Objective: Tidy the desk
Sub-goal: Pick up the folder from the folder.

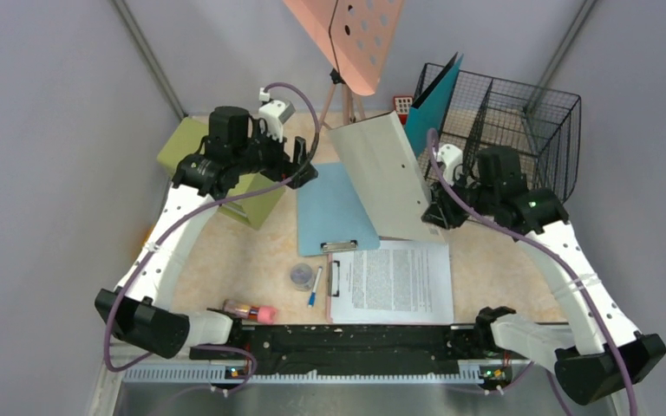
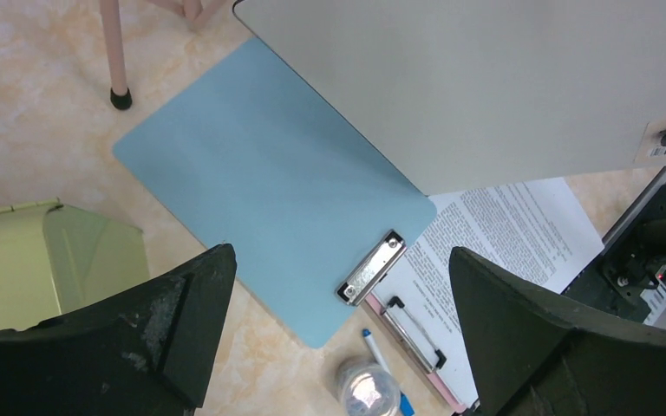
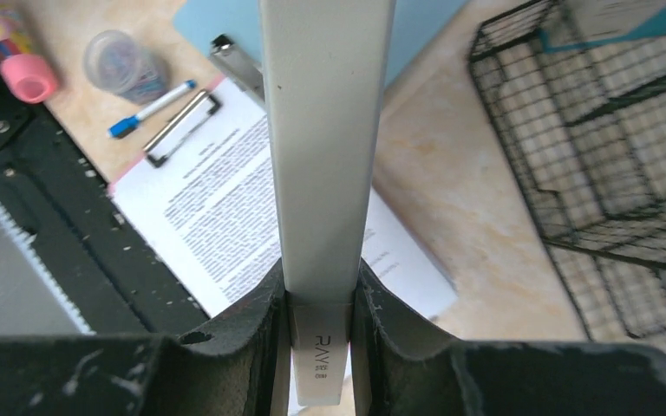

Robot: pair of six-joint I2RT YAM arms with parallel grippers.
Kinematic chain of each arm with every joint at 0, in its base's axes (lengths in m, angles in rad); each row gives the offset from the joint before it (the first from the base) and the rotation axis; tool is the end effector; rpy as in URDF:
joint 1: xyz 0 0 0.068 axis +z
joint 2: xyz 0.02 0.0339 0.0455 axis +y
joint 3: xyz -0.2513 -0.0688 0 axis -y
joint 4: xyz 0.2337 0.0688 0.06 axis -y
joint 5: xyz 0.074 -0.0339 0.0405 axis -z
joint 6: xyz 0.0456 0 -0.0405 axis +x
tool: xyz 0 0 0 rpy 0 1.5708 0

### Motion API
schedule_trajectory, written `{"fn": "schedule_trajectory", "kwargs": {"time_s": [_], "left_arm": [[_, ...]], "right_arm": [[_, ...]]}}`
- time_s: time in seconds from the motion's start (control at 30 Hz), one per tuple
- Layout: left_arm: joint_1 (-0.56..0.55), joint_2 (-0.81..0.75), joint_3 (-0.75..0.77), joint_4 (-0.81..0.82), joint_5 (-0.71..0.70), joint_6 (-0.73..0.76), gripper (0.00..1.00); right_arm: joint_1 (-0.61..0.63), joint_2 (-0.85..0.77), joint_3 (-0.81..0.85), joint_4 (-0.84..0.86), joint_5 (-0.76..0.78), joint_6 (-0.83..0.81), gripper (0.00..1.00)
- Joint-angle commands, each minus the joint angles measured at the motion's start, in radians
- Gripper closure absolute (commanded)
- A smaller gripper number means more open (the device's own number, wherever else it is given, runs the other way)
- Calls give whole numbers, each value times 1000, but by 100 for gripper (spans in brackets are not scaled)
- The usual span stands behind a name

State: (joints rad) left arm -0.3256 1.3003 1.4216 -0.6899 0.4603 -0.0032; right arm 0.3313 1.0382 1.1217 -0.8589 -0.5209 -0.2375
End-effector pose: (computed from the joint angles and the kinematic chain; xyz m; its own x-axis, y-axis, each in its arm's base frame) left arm 0.2535 -0.1070 0.3817 -0.5122 0.1699 -0.8419 0.6396 0.7297 -0.2419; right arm 0.1830 0.0870 0.3298 -0.4979 -0.3871 -0.7761 -0.7566 0.6313 0.1706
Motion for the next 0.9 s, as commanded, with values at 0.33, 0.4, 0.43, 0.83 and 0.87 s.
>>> {"fn": "schedule_trajectory", "kwargs": {"time_s": [0.33, 0.4, 0.43, 0.83, 0.87], "left_arm": [[-7, 27, 163, -21, 49, -42, 2], [-7, 32, 177, -26, 55, -51, 2], [-7, 35, 179, -26, 54, -52, 2], [-10, 80, 188, 6, 28, -67, 2], [-11, 86, 200, 10, 29, -74, 2]], "right_arm": [[-50, -108, 426, -191, 493, -109, 100], [-76, -111, 479, -189, 517, -97, 100], [-97, -110, 503, -185, 537, -83, 100], [-156, -80, 577, 18, 536, 140, 100], [-157, -70, 568, 49, 543, 177, 100]]}}
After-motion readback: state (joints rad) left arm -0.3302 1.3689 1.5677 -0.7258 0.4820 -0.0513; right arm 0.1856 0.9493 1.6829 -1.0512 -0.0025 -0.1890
